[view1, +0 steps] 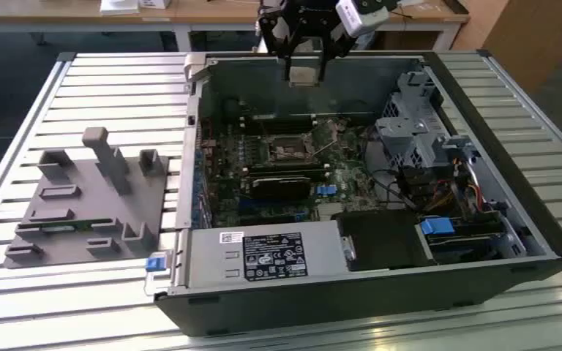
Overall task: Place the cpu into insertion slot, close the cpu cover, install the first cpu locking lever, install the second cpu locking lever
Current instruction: 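Place the cpu into insertion slot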
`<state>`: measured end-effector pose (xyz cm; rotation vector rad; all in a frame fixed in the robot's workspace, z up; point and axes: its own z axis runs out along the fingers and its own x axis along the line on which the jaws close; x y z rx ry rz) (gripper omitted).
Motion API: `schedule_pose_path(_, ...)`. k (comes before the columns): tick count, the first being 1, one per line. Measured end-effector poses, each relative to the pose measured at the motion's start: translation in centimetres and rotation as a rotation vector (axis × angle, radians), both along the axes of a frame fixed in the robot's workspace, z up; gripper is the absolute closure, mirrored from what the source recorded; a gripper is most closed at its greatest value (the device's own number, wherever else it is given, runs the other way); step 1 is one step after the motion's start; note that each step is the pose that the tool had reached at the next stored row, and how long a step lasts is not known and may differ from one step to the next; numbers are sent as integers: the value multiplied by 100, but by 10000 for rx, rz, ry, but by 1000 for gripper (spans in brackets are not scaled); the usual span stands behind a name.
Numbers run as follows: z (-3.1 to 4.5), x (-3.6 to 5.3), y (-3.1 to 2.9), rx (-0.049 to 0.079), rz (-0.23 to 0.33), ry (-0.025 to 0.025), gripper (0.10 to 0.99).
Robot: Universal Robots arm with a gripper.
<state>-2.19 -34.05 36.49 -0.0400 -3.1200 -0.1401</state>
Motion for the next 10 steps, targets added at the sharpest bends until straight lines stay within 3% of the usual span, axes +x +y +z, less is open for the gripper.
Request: schedule_pose_path(10, -1, 0, 0, 0, -186, 0, 549)
